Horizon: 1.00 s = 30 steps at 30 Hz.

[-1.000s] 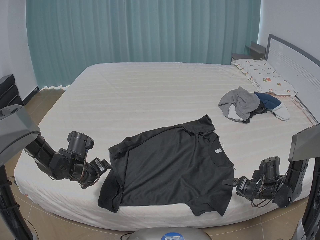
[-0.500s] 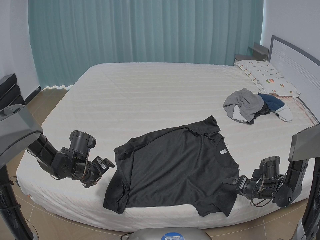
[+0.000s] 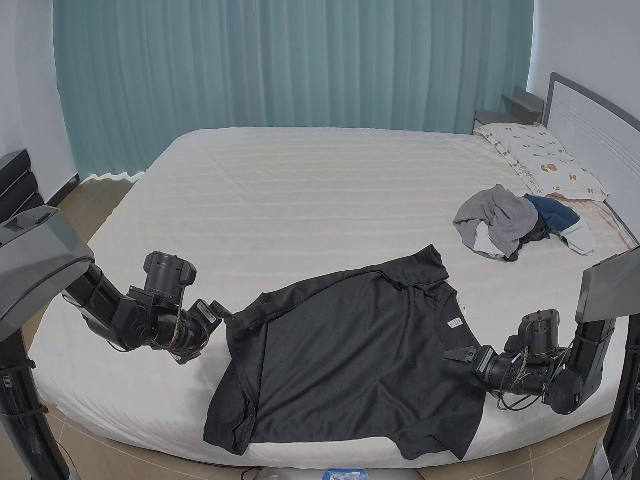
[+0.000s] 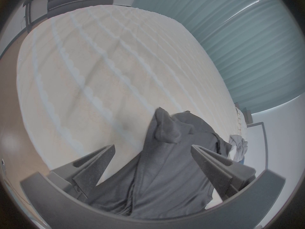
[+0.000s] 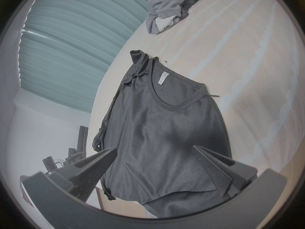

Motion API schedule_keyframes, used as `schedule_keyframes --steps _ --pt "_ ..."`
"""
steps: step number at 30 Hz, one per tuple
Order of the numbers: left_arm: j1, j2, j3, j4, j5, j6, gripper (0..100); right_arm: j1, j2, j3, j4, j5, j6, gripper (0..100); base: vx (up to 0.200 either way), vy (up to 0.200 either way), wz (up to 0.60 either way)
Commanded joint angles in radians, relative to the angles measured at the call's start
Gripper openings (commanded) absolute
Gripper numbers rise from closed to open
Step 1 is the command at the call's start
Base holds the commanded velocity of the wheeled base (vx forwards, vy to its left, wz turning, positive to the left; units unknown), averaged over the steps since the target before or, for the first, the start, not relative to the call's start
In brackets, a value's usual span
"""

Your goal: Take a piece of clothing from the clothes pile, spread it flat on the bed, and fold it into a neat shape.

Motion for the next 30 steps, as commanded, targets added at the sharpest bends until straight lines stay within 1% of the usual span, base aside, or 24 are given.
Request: schedule_keyframes --steps 1,5,9,10,15,17,23,27,30 --pt "-0.01 0.039 -0.001 -0.034 0.005 -0.024 100 0.0 0.016 -0.013 -0.004 0.015 0.028 100 0.0 0.0 0.0" --pt "-0.023 0.044 -0.003 -0.042 0.028 -0.024 100 -0.005 0.016 -0.014 -0.012 0.041 0.061 100 0.0 0.0 0.0" --pt "-0.028 0.044 -0.012 -0.042 0.032 -0.019 100 -0.005 0.016 -0.013 -0.02 0.041 0.078 100 0.0 0.0 0.0" --pt "-0.028 0.044 -0.033 -0.042 0.032 -0.018 100 -0.005 0.021 -0.005 -0.047 0.041 0.083 100 0.0 0.0 0.0" --pt "-0.036 0.072 -0.065 -0.042 0.03 -0.015 100 0.0 0.048 0.009 -0.101 0.039 0.083 100 0.0 0.0 0.0" --pt "-0.045 0.107 -0.09 -0.042 0.033 0.007 100 0.0 0.056 0.018 -0.124 0.039 0.083 100 0.0 0.0 0.0" --pt "-0.046 0.162 -0.141 -0.042 0.035 0.031 100 0.0 0.056 0.018 -0.127 0.039 0.083 100 0.0 0.0 0.0" --pt "-0.042 0.211 -0.205 -0.039 0.047 0.066 100 0.0 0.056 0.018 -0.127 0.041 0.083 100 0.0 0.0 0.0" --pt "-0.042 0.248 -0.254 -0.034 0.047 0.074 100 0.0 0.056 0.018 -0.127 0.041 0.083 100 0.0 0.0 0.0"
